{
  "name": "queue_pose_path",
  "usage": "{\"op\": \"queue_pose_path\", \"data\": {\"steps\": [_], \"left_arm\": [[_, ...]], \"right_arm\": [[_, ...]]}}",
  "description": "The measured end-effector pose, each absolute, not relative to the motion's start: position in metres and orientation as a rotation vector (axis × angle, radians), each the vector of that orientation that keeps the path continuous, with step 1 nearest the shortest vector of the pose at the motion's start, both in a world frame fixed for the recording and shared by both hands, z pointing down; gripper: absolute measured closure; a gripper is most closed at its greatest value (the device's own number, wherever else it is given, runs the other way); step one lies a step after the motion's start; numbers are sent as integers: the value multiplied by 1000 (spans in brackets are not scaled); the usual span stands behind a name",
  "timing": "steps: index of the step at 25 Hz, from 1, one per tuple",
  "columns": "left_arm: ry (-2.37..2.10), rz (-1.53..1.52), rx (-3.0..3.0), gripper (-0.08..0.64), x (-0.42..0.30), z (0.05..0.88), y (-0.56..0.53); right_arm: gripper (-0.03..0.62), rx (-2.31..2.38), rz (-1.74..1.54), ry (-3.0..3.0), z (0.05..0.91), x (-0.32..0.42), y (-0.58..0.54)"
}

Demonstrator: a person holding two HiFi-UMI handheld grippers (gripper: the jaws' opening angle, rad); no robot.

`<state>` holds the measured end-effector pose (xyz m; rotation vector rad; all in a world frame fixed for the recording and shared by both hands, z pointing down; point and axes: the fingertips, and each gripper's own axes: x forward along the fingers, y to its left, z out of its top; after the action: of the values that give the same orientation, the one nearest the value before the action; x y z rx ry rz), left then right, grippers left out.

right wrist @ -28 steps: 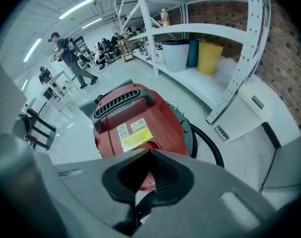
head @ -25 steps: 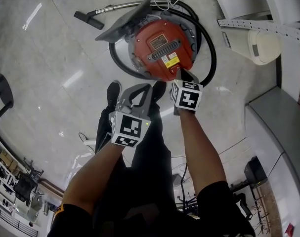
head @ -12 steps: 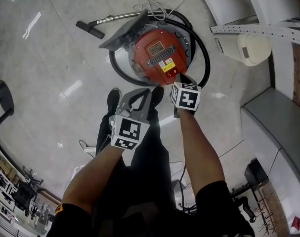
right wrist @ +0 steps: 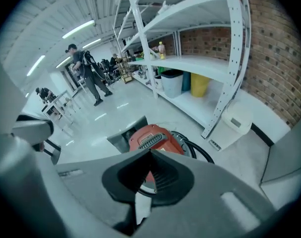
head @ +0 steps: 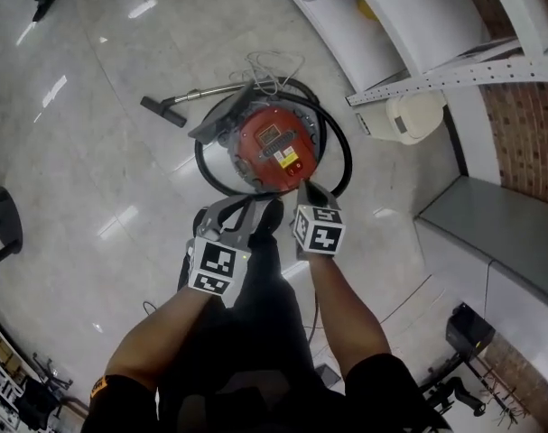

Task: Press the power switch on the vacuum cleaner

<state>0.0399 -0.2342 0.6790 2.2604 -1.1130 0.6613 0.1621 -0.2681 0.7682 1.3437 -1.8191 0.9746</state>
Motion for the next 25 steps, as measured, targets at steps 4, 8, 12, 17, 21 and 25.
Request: {"op": "queue_pose_path", "data": {"steps": [4, 8, 12, 17, 21, 25], "left_arm": [[-1117, 633, 2289, 545, 24, 648, -220], [-1096, 637, 2344, 543, 11, 618, -197], [-1089, 582, 2352, 544, -10, 589, -180], [-1099, 495, 2398, 543, -35, 556, -175], [-1072, 484, 2473, 543, -48, 537, -171], [-1028, 441, 2557, 543, -54, 514, -167]], "right_arm": [[600, 1374, 964, -1898, 716, 143, -251], [600, 1349, 945, -1981, 669, 121, -220], [600, 1401, 903, -2026, 627, 106, -198], [600, 1534, 823, -2079, 577, 87, -187], [600, 1643, 782, -2108, 543, 72, -172], [600, 1727, 755, -2117, 520, 57, -155]]}}
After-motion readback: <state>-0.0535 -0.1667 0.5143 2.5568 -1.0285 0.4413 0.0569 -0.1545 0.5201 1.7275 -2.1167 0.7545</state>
